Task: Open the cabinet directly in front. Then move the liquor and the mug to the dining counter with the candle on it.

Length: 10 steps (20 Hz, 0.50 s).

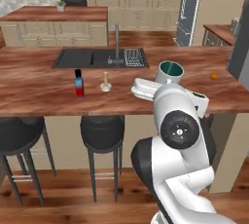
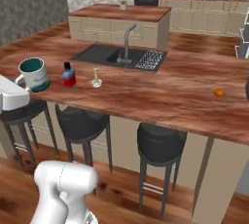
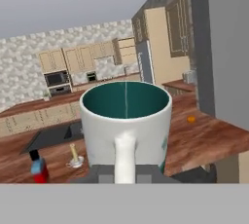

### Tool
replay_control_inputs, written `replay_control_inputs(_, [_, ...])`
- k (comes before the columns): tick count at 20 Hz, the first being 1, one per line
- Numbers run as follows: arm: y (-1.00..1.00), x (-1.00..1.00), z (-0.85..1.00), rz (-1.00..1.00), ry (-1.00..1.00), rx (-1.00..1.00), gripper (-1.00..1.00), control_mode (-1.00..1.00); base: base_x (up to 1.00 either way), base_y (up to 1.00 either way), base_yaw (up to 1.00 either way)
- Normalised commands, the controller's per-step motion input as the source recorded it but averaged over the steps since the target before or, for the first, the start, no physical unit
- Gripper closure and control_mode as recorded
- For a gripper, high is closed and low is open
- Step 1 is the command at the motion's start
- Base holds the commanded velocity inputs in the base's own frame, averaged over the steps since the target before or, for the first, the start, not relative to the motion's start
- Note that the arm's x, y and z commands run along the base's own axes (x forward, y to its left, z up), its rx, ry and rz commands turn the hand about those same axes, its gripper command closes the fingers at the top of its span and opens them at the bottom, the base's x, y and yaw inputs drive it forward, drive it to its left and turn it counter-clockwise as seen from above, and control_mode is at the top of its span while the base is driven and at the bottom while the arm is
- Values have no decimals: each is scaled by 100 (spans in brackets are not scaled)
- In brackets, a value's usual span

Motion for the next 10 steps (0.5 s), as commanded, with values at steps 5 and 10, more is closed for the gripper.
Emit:
replay_control_inputs(5, [0,0,0,0,0,0,100,100,74,0,-18])
replay_control_inputs(10, [0,0,0,0,0,0,100,100,79,8,-15])
